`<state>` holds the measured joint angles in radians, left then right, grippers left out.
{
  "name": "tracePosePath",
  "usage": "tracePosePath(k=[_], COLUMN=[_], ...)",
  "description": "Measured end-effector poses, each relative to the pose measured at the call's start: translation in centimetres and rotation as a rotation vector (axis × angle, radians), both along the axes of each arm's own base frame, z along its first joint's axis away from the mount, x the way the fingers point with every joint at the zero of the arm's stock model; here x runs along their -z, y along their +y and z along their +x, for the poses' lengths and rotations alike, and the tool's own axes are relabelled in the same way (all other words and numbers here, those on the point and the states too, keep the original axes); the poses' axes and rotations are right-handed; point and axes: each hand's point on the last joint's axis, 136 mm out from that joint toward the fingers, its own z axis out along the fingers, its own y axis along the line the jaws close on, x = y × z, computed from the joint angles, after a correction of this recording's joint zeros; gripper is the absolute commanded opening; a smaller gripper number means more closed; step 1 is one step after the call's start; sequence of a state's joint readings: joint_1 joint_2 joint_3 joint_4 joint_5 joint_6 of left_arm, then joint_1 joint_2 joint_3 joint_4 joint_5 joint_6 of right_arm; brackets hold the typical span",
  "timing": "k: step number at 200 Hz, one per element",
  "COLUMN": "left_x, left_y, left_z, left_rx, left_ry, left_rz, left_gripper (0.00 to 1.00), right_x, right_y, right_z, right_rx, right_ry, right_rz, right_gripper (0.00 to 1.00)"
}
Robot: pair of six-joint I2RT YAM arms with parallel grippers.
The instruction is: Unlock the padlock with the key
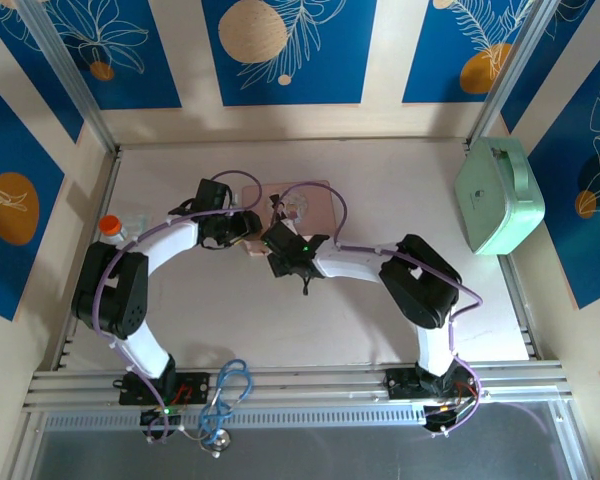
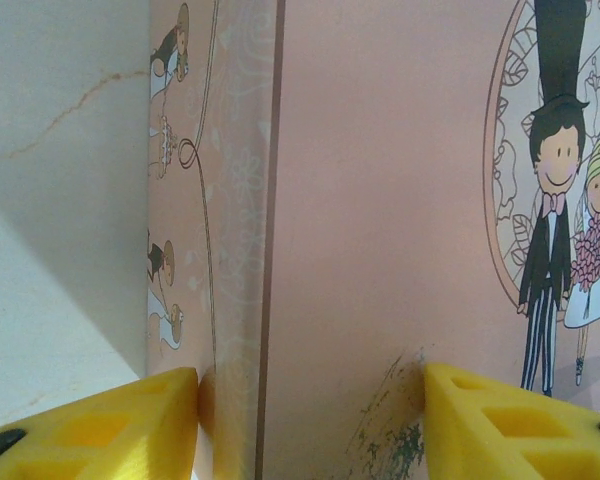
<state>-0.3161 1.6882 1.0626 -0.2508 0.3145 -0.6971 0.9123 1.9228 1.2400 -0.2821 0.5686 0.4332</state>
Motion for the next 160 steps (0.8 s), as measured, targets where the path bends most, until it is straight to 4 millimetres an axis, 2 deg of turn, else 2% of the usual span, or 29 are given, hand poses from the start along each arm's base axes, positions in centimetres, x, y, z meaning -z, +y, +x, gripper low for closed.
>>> tracePosePath(k=[60,81,107,133,160], left_x=[0.0,0.0,0.0,0.0,0.0], left_y=[0.0,-0.1,-0.1,-0.1,-0.1], left_z=[0.0,0.1,0.2,0.4,0.4], left_rx=[0.013,0.018,0.02,0.02,0.02], left_ry=[-0.004,-0.005,-0.007,-0.01,-0.012], left_rz=[-0.002,-0.004,-0.006,-0.006,-0.006], left_gripper=[0.52,0.51,0.5,0.49,0.49], right_x=[1.4,1.8,1.9,2.0,2.0], right_y=[-0.3,-0.5,-0.6,-0.7,-1.0], right_z=[1.1,1.3,1.5,1.8,1.8], right_rx=[0.034,0.039,0.048,0.067,0.09], right_ry=[-0.016,-0.018,-0.021,-0.02,-0.006], right_rz=[-0.051,-0.061,-0.066,-0.066,-0.068], right_gripper=[0.59,0.56,0.48,0.35,0.29])
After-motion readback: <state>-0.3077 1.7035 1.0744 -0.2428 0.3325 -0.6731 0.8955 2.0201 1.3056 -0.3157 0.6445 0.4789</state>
